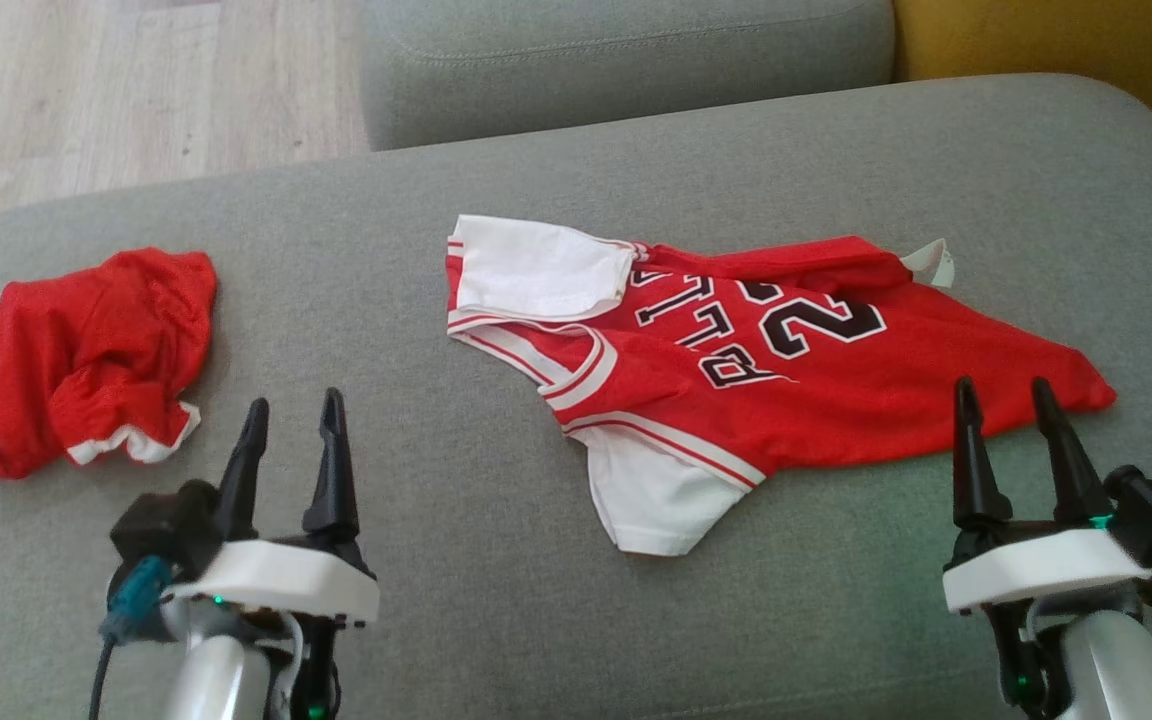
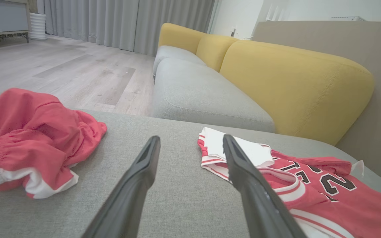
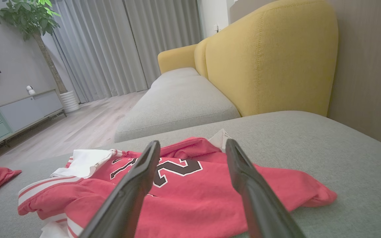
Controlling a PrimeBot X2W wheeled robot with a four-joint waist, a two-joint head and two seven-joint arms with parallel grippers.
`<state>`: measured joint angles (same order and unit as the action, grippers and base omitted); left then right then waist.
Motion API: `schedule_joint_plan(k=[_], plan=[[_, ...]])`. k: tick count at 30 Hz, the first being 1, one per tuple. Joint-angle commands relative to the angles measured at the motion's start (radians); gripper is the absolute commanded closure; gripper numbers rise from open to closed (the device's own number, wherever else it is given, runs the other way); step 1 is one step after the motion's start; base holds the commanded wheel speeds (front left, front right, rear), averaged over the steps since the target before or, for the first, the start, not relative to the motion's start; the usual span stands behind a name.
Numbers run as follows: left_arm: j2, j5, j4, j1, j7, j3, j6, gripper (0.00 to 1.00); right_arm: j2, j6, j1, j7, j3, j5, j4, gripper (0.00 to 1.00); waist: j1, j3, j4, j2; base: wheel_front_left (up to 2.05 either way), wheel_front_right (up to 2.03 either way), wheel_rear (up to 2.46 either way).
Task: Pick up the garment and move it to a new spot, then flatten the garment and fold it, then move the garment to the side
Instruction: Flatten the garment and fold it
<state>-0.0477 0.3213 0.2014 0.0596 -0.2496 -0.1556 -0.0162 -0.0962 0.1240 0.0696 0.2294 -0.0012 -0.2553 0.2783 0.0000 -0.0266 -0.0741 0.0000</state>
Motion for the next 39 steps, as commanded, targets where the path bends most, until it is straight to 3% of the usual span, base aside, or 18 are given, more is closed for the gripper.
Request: schedule_joint_plan(k=[1, 4, 7, 12, 15, 18, 22, 32, 39], plan=[[-0.003, 0.005, -0.021, 0.024, -0.012, 0.020, 0.008, 0.00, -0.007, 0.007, 0.032, 0.013, 0.032, -0.006, -0.025, 0.00, 0.0000, 0.003, -0.005, 0.0000, 0.00, 0.00, 0.00], [-0.003, 0.009, -0.010, 0.030, -0.009, 0.009, 0.019, 0.00, -0.014, 0.007, 0.039, 0.015, 0.034, -0.009, -0.021, 0.00, 0.0000, 0.006, -0.009, 0.0000, 0.00, 0.00, 0.00], [-0.013, 0.032, 0.023, 0.064, 0.072, -0.030, 0.071, 0.00, -0.022, 0.007, 0.044, 0.016, 0.027, -0.012, -0.015, 0.00, 0.0000, 0.012, -0.013, 0.0000, 0.00, 0.00, 0.00], [-0.090, 0.120, 0.100, 0.208, 0.445, -0.142, 0.139, 0.00, -0.029, 0.007, 0.055, 0.016, 0.026, -0.014, -0.001, 0.00, 0.0000, 0.016, -0.023, 0.0000, 0.00, 0.00, 0.00], [-0.139, 0.233, 0.113, 0.310, 0.640, -0.244, 0.146, 0.00, -0.027, 0.007, 0.070, 0.013, 0.033, -0.015, 0.007, 0.00, 0.0000, 0.008, -0.043, 0.0000, 0.00, 0.00, 0.00], [-0.199, 0.352, 0.127, 0.389, 0.768, -0.367, 0.146, 0.00, -0.023, 0.007, 0.088, 0.013, 0.046, -0.022, 0.017, 0.00, 0.0000, -0.006, -0.074, 0.0000, 0.00, 0.00, 0.00], [-0.266, 0.426, 0.211, 0.501, 0.788, -0.483, 0.147, 0.00, -0.015, 0.007, 0.115, 0.016, 0.057, -0.034, 0.036, 0.00, 0.0000, -0.039, -0.131, 0.0000, 0.00, 0.00, 0.00], [-0.233, 0.652, 0.375, 0.573, 0.846, -0.569, 0.147, 0.00, -0.005, 0.007, 0.155, 0.027, 0.054, -0.052, 0.061, 0.00, 0.0000, -0.099, -0.199, 0.0000, 0.00, 0.00, 0.00], [-0.226, 0.700, 0.425, 0.615, 0.850, -0.647, 0.147, 0.00, 0.002, 0.007, 0.180, 0.031, 0.059, -0.060, 0.075, 0.00, 0.0000, -0.129, -0.212, 0.0000, 0.00, 0.00, 0.00]])
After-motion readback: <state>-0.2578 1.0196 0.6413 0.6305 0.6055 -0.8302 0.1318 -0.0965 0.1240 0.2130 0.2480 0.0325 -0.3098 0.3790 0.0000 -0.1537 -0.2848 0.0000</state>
